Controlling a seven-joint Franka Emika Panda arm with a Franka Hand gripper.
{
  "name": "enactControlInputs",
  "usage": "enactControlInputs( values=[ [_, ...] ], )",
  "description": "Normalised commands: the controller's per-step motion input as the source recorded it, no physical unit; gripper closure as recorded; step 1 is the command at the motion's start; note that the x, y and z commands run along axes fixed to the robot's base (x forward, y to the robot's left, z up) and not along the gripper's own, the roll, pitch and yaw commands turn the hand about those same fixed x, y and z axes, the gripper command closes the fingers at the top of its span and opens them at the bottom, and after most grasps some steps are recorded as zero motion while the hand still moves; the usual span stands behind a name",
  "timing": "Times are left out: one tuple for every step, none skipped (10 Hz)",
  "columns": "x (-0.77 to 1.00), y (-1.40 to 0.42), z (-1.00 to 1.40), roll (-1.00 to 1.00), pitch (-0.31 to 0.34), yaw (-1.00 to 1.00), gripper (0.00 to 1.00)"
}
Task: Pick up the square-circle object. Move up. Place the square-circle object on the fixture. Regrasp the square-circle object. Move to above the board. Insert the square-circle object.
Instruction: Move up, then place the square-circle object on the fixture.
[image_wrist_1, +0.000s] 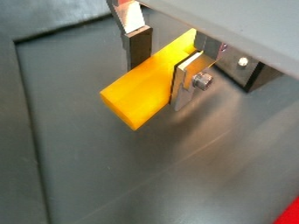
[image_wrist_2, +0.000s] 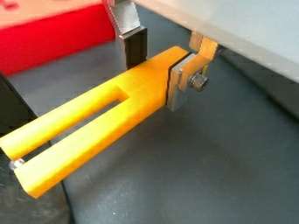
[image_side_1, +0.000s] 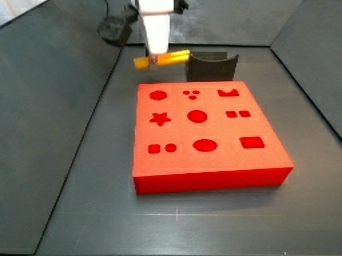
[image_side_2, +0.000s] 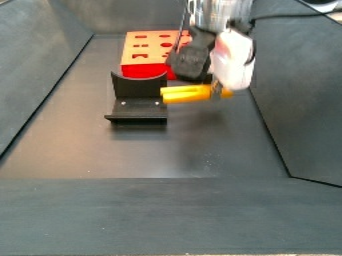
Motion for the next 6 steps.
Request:
enactControlInputs(
  values=[
    [-0.02, 0.01, 0.24, 0.01, 0.072, -0.01, 1.00],
    [0.00, 0.00, 1.00, 0.00, 0.000, 0.00, 1.00],
    [0.00, 0.00, 1.00, 0.01, -0.008, 0.00, 1.00],
    [-0.01, 0.00, 1.00, 0.01, -0.003, 0.00, 1.00],
    [-0.02, 0.00, 1.00, 0.01, 0.003, 0.00, 1.00],
    [-0.02, 0.00, 1.00, 0.02, 0.012, -0.01, 1.00]
  ],
)
